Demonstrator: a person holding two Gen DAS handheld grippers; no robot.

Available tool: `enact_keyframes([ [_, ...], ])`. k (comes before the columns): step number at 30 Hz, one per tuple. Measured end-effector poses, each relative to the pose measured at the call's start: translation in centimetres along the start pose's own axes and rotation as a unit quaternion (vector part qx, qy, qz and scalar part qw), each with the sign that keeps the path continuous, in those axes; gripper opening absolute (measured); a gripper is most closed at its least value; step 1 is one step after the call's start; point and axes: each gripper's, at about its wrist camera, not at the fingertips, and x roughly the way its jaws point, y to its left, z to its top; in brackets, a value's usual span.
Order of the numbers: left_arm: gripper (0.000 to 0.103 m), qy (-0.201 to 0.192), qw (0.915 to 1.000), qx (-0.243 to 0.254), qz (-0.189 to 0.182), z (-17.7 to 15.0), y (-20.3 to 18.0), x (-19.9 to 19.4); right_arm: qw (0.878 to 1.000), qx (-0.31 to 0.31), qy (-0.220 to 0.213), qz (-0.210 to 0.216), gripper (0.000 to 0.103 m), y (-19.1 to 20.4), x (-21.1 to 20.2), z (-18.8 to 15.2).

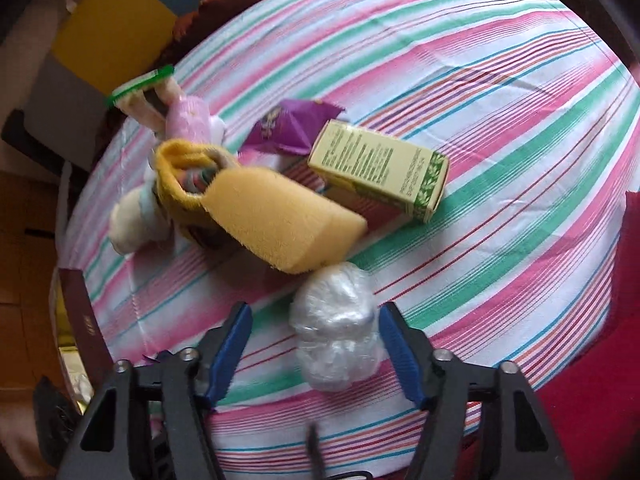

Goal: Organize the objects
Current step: 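Lift the purple sachet with the left tool while the right tool grasps another wrapped ball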

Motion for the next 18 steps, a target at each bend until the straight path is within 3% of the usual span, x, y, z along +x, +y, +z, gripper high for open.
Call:
enact_keyframes([
  [4,0.042,-0.005,0.9999,-0.012,-0.007,-0.4,0.5,-0.4,0.999,-0.023,0.028,-0.032,0.041,0.8,1.2,0.0],
  [8,0.041,-0.01,0.9998,-0.012,-0.008,-1.1,0.6,-1.2,0.997,-0.055,0.035,-0.042,0.038,1.8,1.5,-0.3],
  [14,0.038,-0.015,0.9997,-0.02,-0.003,-2.0,0.8,-2.3,0.992,-0.128,0.007,0.021,0.038,3.4,0.4,-1.6],
  [18,0.037,-0.024,0.9992,-0.033,0.002,-2.4,1.2,-3.6,0.99,-0.137,-0.005,0.029,0.038,3.6,0.0,-1.1],
])
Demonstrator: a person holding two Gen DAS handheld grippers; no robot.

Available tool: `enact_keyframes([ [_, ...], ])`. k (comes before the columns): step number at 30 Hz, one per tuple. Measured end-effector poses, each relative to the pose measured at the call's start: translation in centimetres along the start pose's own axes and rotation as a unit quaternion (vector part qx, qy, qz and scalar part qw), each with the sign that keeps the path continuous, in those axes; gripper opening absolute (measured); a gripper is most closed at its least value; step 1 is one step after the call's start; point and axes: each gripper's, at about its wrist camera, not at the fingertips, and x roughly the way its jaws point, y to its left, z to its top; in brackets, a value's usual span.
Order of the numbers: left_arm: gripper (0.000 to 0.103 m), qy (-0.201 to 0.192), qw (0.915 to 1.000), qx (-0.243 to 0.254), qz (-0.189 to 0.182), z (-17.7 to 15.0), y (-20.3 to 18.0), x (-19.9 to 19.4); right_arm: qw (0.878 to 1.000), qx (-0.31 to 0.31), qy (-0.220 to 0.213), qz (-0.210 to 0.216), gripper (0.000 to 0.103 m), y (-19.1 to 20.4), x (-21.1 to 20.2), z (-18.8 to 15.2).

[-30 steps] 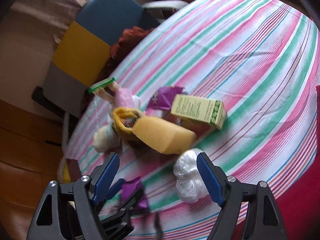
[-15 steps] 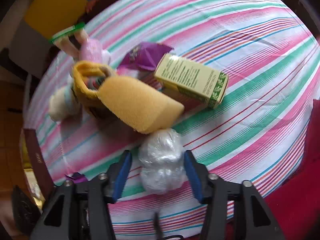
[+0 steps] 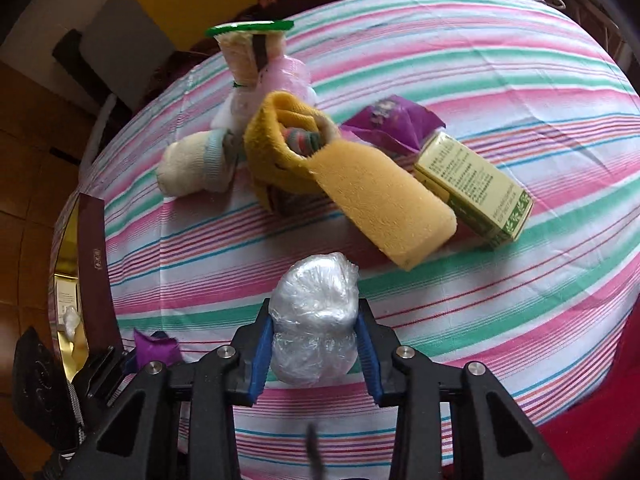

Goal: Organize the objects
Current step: 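Lift the purple sachet with the left tool while the right tool grasps another wrapped ball, then carry the sachet and wrapped ball over the gold box and release them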

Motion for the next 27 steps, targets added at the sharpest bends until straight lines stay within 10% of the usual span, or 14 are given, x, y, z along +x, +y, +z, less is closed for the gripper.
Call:
enact_keyframes([
  [14,0.037,-0.111,0.9908,-0.052,0.056,-0.9,4.9,-11.1,0.995,-0.036,-0.086,-0.023,0.038,2.6,-2.8,-1.7],
  [27,0.037,-0.16,0.9558,-0.183,0.166,-5.9,15.7,-18.8,0.984,-0.149,-0.099,-0.014,0.038,12.7,-2.7,-2.9],
])
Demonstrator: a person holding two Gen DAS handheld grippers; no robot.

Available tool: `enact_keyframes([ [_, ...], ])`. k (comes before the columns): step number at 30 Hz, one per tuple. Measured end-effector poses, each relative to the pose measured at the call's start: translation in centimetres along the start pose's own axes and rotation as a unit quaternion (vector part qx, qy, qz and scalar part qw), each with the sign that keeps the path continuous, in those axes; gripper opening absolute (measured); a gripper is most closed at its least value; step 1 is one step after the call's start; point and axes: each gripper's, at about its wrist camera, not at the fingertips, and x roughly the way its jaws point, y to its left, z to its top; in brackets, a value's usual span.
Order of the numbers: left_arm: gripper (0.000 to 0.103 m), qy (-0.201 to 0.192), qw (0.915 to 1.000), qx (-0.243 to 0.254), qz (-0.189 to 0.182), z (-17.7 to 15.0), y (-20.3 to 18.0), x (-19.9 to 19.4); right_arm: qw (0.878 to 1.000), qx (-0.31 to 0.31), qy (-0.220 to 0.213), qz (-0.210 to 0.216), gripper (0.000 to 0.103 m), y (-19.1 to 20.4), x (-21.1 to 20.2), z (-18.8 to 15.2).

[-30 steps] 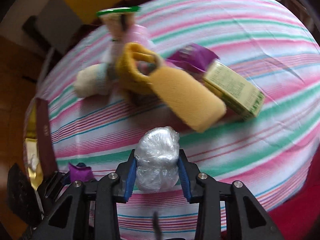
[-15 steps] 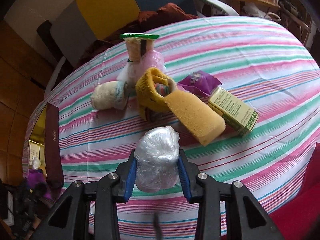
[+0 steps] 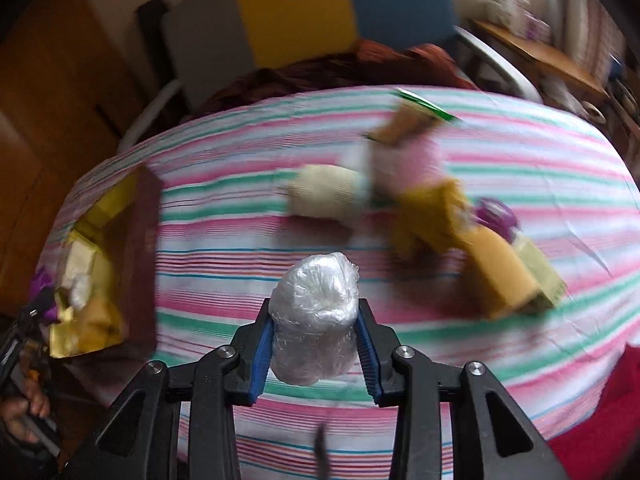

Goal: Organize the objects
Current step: 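Carry the sachet and wrapped ball over the gold box and release them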

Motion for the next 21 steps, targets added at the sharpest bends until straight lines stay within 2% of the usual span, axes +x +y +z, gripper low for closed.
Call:
enact_keyframes([
  [5,0.037,-0.005,0.9984,-0.036,0.043,-1.0,4.0,-1.1,0.997,-0.058,-0.002,0.06,0.038,7.1,0.8,1.0],
  [10,0.038,0.006,0.9963,-0.056,0.064,-2.3,6.2,-1.3,0.985,-0.113,0.017,0.126,0.038,15.1,2.7,1.4],
  [16,0.039,0.012,0.9944,-0.074,0.075,-3.2,7.1,-1.1,0.973,-0.161,0.031,0.162,0.038,22.7,4.7,1.7],
  [21,0.049,0.017,0.9935,-0.081,0.078,-3.6,7.7,-0.9,0.969,-0.172,0.033,0.175,0.041,26.4,6.4,2.1],
])
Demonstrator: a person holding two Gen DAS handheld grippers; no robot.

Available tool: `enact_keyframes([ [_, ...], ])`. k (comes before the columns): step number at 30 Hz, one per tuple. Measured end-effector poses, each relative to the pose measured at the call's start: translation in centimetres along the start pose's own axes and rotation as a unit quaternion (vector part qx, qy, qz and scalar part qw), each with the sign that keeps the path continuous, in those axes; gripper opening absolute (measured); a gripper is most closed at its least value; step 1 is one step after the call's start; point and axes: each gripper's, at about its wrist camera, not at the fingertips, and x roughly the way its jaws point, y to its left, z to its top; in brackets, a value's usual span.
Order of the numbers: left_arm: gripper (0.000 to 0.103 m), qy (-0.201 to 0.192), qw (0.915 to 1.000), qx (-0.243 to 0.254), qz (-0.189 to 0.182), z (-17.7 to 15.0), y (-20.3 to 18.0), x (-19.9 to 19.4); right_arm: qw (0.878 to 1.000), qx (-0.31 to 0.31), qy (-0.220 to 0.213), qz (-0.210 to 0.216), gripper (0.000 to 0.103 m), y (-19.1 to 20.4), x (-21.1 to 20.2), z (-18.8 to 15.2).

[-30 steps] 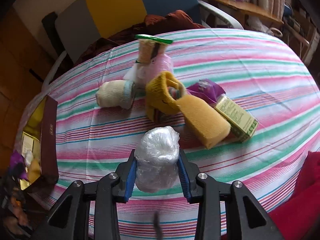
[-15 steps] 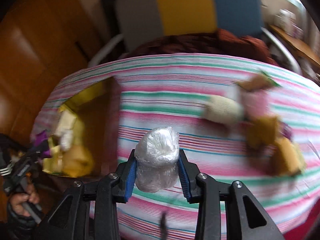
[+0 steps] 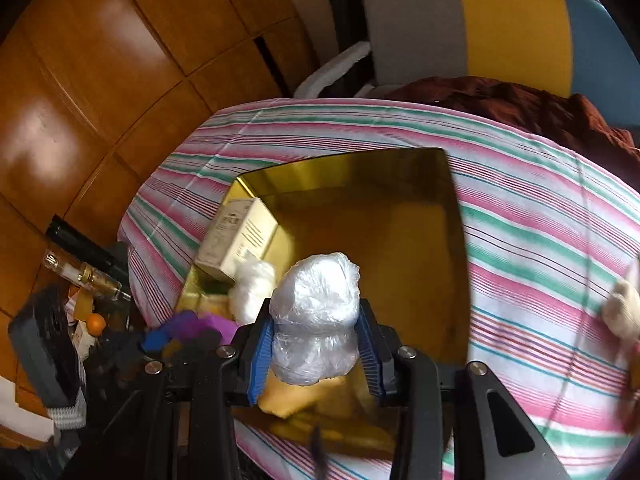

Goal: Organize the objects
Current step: 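Carry the sachet and wrapped ball over the gold box and release them, then move both tools back from the gold box to the pile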

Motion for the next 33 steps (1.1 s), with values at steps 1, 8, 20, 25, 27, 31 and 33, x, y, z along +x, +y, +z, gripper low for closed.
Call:
enact_keyframes([
  [1,0.055,0.002,1.0,-0.001,0.0,-0.1,0.1,0.0,1.0,0.0,-0.001,0.006,0.043,0.3,0.4,0.2],
  [8,0.058,-0.009,0.9998,-0.008,0.013,0.0,0.8,-0.4,1.0,0.012,0.008,0.014,0.051,0.8,1.7,0.0],
  [20,0.067,-0.049,0.9973,0.001,0.054,0.9,0.0,-2.6,0.998,0.001,-0.028,-0.05,0.064,1.4,-0.5,-2.0],
  [25,0.069,-0.062,0.9961,0.01,0.063,1.1,-0.6,-3.6,0.995,-0.021,-0.051,-0.08,0.067,2.0,-1.4,-2.7],
  [27,0.07,-0.069,0.9953,0.014,0.067,1.1,-0.7,-4.0,0.994,-0.026,-0.063,-0.091,0.068,2.1,-1.9,-3.1],
  [31,0.074,-0.076,0.9941,0.024,0.074,1.1,-1.2,-4.4,0.991,-0.032,-0.08,-0.107,0.068,2.3,-2.6,-3.6],
  [33,0.074,-0.075,0.9939,0.029,0.076,0.9,-1.5,-4.5,0.989,-0.033,-0.085,-0.113,0.068,2.4,-2.8,-3.9],
])
